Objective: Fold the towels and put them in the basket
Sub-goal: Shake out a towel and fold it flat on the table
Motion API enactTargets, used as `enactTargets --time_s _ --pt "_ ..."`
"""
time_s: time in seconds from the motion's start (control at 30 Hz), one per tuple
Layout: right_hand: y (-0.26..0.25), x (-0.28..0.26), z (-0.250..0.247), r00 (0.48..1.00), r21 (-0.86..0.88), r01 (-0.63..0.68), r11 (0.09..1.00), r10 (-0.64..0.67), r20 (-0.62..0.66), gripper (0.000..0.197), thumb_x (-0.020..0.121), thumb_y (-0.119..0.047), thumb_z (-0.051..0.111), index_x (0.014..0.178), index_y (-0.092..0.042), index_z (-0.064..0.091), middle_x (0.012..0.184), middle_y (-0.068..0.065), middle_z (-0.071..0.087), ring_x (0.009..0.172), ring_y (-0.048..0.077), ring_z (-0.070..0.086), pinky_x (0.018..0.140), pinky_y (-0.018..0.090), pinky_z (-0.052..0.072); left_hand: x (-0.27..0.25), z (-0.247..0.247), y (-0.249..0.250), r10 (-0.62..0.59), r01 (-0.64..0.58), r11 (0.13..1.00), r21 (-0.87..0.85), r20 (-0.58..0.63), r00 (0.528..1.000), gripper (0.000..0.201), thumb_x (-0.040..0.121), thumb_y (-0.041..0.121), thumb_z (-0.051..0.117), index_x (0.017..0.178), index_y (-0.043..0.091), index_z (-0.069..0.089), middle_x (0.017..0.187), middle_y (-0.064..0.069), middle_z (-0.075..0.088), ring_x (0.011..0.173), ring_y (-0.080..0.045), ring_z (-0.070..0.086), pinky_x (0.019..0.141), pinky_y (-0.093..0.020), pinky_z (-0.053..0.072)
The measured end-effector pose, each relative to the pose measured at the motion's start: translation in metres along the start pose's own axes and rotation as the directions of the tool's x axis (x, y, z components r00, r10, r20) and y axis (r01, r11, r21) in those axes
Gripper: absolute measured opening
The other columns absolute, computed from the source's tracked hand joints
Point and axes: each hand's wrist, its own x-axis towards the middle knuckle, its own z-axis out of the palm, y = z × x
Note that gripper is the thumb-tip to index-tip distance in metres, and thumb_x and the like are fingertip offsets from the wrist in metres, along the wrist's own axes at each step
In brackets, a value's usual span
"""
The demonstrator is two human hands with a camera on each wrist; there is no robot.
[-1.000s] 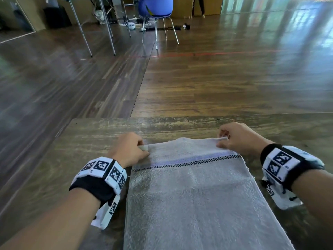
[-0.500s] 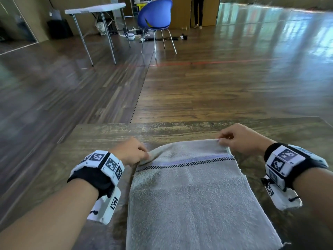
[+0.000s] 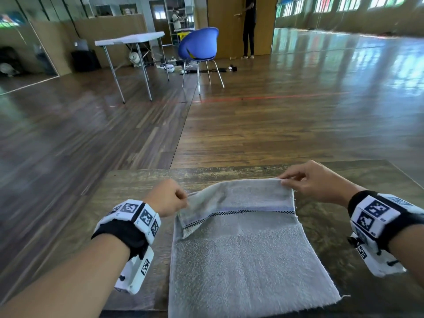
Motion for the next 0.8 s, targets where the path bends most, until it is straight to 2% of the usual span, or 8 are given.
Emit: enactTargets --time_s 0.07,0.13,0.2,0.3,0.47,0.57,0.63,0.8 --pt "-0.006 -0.008 -0.012 0.999 -0.028 0.027 0.999 -0.027 -0.024 0.012 0.089 -0.024 0.075 0.098 -0.03 0.081 0.093 -0.015 0.077 0.093 0.009 0.069 0.092 0.04 0.054 -0.01 -0.019 0.002 0.017 -0.018 1.0 -0.008 -0.083 0.996 0.014 0.087 0.02 0.076 0.082 0.008 0.08 0.066 0.001 0.071 0.041 -0.004 0.042 0.039 -0.01 0.031" --pt "-0.013 -0.017 -0.028 0.997 -0.022 0.048 0.999 -0.05 -0.055 0.016 0.087 -0.021 0.078 0.093 -0.035 0.082 0.09 -0.017 0.077 0.091 0.008 0.071 0.09 0.038 0.056 -0.023 -0.038 0.005 0.014 -0.019 0.999 -0.032 -0.152 0.988 0.01 0.079 0.023 0.082 0.088 0.019 0.082 0.065 0.008 0.072 0.039 0.001 0.046 0.039 -0.01 0.032" --pt "-0.024 -0.025 -0.043 0.993 -0.009 0.064 0.998 -0.065 -0.095 0.02 0.083 -0.021 0.081 0.085 -0.042 0.081 0.086 -0.02 0.077 0.088 0.008 0.072 0.087 0.035 0.057 -0.035 -0.055 0.008 -0.003 -0.01 0.998 -0.064 -0.201 0.979 0.014 0.072 0.028 0.087 0.085 0.025 0.082 0.064 0.01 0.074 0.05 0.001 0.055 0.046 -0.013 0.04" --pt "-0.045 -0.036 -0.063 0.98 -0.012 0.094 0.996 -0.095 -0.173 0.016 0.078 -0.024 0.084 0.076 -0.039 0.082 0.074 -0.011 0.077 0.079 0.024 0.072 0.077 0.039 0.058 -0.051 -0.077 0.017 -0.042 0.012 0.992 -0.124 -0.237 0.971 0.015 0.068 0.034 0.089 0.079 0.028 0.082 0.067 0.012 0.075 0.061 -0.008 0.062 0.055 -0.017 0.047" --pt "-0.077 -0.054 -0.096 0.967 -0.061 0.153 0.986 -0.162 -0.196 0.008 0.073 -0.021 0.085 0.07 -0.028 0.082 0.073 -0.008 0.077 0.076 0.019 0.073 0.078 0.043 0.059 -0.07 -0.106 0.039 -0.031 0.016 0.998 -0.068 -0.215 0.976 0.014 0.07 0.033 0.089 0.079 0.026 0.082 0.071 0.0 0.077 0.057 -0.008 0.06 0.054 -0.019 0.044" --pt "-0.089 -0.061 -0.112 0.957 -0.06 0.184 0.981 -0.193 -0.215 0.01 0.072 -0.017 0.087 0.071 -0.024 0.081 0.08 -0.008 0.078 0.08 0.015 0.075 0.085 0.043 0.06 -0.077 -0.119 0.051 -0.003 -0.016 0.998 -0.059 -0.301 0.954 0.009 0.071 0.022 0.09 0.076 0.022 0.082 0.057 0.01 0.071 0.042 0.004 0.055 0.041 -0.007 0.037" --pt "-0.093 -0.064 -0.121 0.948 -0.076 0.205 0.976 -0.217 -0.233 0.01 0.074 -0.016 0.086 0.074 -0.025 0.082 0.081 -0.01 0.078 0.08 0.01 0.074 0.085 0.038 0.061 -0.081 -0.127 0.059 0.011 -0.033 0.998 -0.056 -0.361 0.932 0.012 0.068 0.019 0.092 0.073 0.023 0.082 0.054 0.012 0.07 0.043 0.008 0.057 0.039 -0.004 0.035" --pt "-0.109 -0.062 -0.141 0.912 -0.164 0.26 0.951 -0.298 -0.281 0.013 0.075 -0.011 0.085 0.077 -0.022 0.078 0.074 -0.006 0.076 0.074 0.017 0.072 0.077 0.04 0.06 -0.084 -0.148 0.074 0.061 -0.086 0.996 -0.034 -0.459 0.886 0.017 0.06 0.017 0.095 0.068 0.023 0.081 0.055 0.01 0.07 0.047 0.004 0.06 0.041 -0.004 0.038"
